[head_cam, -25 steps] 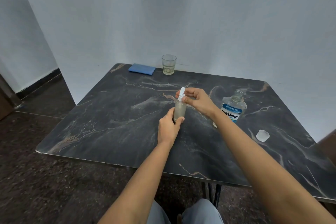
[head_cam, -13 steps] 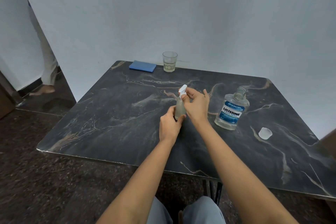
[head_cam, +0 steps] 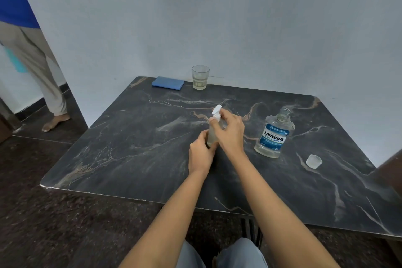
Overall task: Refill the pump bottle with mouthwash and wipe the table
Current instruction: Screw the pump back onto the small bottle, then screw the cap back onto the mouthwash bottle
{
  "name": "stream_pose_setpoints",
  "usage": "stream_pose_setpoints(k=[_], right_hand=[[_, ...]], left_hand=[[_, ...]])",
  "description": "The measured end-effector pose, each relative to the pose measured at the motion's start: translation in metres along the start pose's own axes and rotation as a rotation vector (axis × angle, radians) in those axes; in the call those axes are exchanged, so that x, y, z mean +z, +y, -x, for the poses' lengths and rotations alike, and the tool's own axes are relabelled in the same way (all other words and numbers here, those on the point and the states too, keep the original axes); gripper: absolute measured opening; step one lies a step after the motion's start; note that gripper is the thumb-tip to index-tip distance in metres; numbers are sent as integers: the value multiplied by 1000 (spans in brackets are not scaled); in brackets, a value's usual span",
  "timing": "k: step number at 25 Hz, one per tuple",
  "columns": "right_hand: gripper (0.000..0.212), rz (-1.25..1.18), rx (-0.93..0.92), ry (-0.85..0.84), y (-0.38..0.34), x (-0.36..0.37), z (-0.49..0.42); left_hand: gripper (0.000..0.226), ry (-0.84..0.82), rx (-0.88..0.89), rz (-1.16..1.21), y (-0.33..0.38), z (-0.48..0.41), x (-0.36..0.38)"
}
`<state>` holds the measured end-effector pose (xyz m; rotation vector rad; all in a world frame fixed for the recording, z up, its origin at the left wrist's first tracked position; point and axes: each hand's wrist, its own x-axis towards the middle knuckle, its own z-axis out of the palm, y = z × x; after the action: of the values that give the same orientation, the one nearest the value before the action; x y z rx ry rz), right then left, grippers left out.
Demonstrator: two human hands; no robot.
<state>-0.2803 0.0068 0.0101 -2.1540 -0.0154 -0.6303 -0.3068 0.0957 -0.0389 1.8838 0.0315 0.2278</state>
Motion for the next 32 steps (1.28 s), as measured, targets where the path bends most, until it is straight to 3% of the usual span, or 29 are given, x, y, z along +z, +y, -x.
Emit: stream_pose_setpoints(k=[10,13,16,20,24,28,32], right_hand=[[49,-120,54,-48,-1,-24,27],[42,-130,48,39,7,-45,46],[28,-93,-27,126,21,-69,67],[19,37,-30,319,53,-116,80],[22,255,185,405,93,-158,67],[43,403,452,243,123,-181,51],[47,390,516,96,141,-189,42]], left_hand=[[39,-30,23,-20,0,3,-1],[69,-69,14,-48,0,3,-2],[91,45,-61,-41,10,13,-1],[63,240,100,0,33,51,16],[50,97,154,54,51,67,48],[56,-57,139,57,62,57,75],[69,-172,122,60,74,36,89]])
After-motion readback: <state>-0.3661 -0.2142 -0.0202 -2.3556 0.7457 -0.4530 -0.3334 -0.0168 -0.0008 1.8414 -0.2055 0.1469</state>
